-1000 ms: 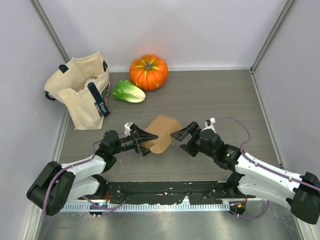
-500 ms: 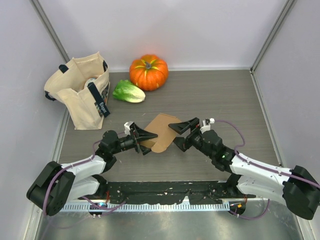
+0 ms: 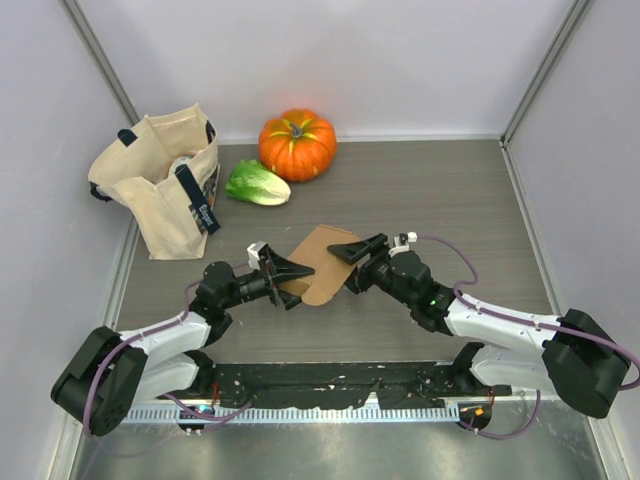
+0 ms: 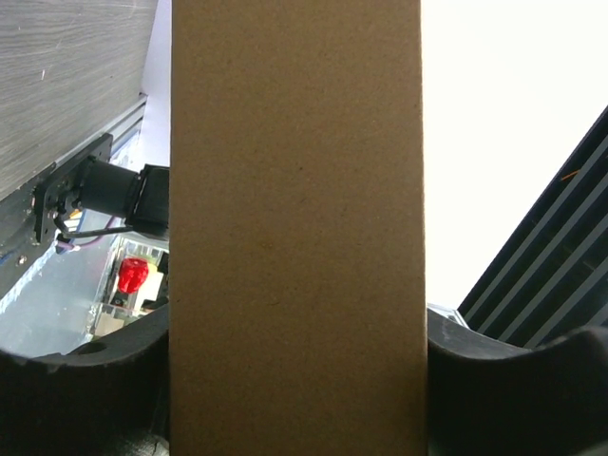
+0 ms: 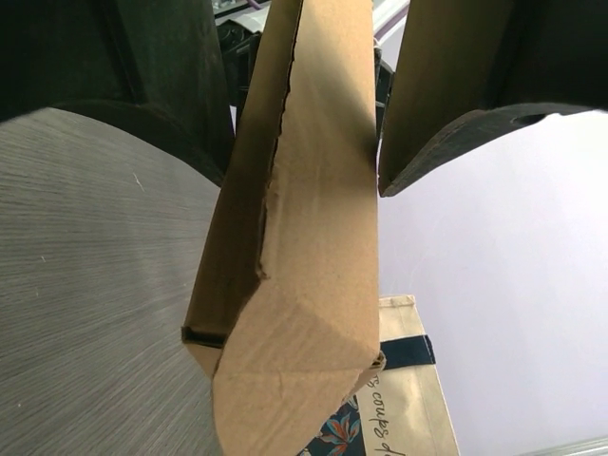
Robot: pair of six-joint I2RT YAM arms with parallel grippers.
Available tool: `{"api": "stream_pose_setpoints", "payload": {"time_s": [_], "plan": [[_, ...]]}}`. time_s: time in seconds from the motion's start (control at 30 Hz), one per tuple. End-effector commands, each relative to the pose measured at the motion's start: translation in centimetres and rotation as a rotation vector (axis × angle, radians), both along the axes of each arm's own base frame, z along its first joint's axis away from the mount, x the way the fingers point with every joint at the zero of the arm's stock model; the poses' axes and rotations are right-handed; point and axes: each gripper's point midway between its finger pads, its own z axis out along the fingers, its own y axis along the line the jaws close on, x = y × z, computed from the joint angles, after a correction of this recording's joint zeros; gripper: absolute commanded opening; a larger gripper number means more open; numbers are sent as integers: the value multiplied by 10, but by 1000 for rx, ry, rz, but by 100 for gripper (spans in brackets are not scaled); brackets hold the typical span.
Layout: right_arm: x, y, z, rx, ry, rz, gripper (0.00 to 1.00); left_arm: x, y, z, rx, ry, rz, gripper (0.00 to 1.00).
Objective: Fold the paper box
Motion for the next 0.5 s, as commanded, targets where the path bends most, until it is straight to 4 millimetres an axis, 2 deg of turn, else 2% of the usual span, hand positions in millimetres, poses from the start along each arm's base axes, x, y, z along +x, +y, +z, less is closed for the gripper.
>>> {"api": "stream_pose_setpoints", "payload": {"time_s": [0.0, 0.2, 0.23, 0.3, 0.33, 0.37, 0.4, 0.43, 0.47], "plan": [[10, -5, 30, 80, -49, -55, 61, -2, 3, 12, -37, -52, 14, 60], [17, -12, 31, 42, -71, -81, 53, -4, 5, 5, -10, -65, 24, 81], [18, -16, 23, -10, -70, -89, 52, -5, 5, 3, -2, -69, 23, 83], [24, -23, 32, -45, -94, -105, 51, -8, 6, -4, 45, -95, 20, 89], [22, -27, 17, -148, -80, -85, 51, -11, 7, -8, 72, -115, 15, 90], [23, -30, 16, -210, -89, -71, 51, -13, 8, -25, 145, -69, 6, 92], [29, -30, 34, -248, -121, -63, 51, -19, 11, -25, 197, -173, -1, 93], [26, -42, 12, -375, -57, -44, 51, -18, 15, -35, 260, -181, 17, 93], [25, -46, 10, -472, -98, 1, 50, -24, 23, -60, 376, -102, 6, 93]]}}
